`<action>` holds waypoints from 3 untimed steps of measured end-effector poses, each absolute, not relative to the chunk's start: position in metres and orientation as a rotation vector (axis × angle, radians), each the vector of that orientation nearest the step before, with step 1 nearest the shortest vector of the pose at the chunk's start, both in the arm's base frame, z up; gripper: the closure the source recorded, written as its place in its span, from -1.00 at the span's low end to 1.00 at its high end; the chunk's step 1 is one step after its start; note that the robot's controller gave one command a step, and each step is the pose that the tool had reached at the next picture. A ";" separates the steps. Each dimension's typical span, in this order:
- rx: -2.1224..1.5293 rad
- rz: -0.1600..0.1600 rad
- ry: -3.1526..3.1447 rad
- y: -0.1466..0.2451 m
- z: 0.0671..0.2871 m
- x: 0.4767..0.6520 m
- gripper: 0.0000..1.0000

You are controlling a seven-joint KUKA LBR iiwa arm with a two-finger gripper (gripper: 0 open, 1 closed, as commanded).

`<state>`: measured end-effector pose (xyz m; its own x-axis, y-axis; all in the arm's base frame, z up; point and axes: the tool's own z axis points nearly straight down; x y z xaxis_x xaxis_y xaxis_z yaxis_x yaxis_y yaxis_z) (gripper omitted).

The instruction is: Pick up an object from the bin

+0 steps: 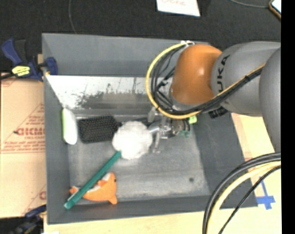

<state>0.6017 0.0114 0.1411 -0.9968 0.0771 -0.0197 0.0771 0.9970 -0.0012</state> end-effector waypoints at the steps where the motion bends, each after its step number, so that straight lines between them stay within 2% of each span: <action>1: 0.106 0.000 3.102 0.031 0.141 0.607 -1.00; 2: 0.119 -0.001 3.115 0.026 0.157 0.605 -1.00; 3: 0.043 -0.004 3.110 0.015 0.182 0.586 -1.00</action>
Offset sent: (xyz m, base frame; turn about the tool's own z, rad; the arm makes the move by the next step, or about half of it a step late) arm 0.0036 0.0035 0.0612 0.0143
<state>0.5860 0.0145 0.1815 -0.9991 0.0273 -0.0316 0.0274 0.9996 -0.0022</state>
